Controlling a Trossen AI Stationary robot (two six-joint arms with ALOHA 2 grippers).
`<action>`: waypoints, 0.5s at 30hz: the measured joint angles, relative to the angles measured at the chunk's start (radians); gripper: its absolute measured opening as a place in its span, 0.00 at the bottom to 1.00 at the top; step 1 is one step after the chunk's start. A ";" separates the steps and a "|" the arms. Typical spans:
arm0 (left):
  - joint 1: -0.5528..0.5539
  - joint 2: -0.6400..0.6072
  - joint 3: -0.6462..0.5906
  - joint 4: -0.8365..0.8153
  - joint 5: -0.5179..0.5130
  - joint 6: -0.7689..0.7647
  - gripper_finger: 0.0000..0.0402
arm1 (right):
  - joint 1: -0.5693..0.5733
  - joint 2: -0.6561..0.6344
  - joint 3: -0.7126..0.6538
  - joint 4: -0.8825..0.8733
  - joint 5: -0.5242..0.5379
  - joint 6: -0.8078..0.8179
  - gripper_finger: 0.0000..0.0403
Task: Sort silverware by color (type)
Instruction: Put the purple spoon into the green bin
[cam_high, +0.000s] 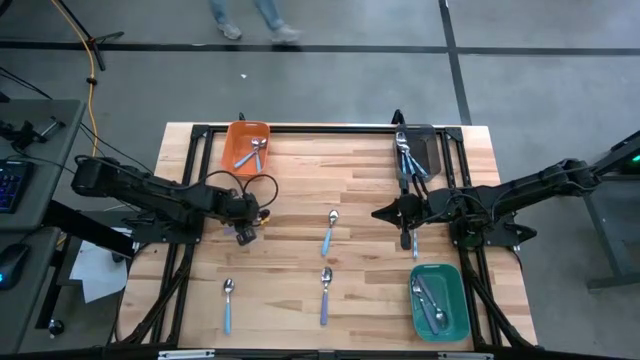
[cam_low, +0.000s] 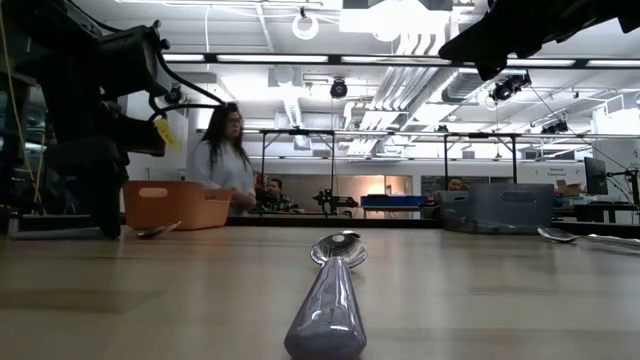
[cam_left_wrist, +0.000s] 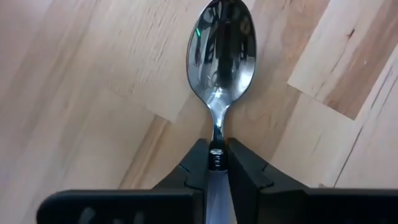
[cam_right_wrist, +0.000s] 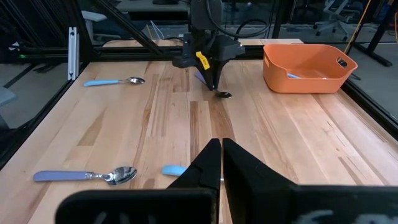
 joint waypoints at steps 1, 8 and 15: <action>-0.001 0.000 0.000 0.002 0.001 0.002 0.06 | 0.000 0.000 0.000 0.000 0.000 0.000 0.00; -0.004 -0.061 -0.007 0.079 0.110 0.019 0.06 | 0.000 0.001 0.000 0.000 0.000 0.000 0.00; -0.031 -0.091 -0.006 0.182 0.130 0.035 0.03 | 0.000 0.018 0.000 0.004 0.000 0.001 0.00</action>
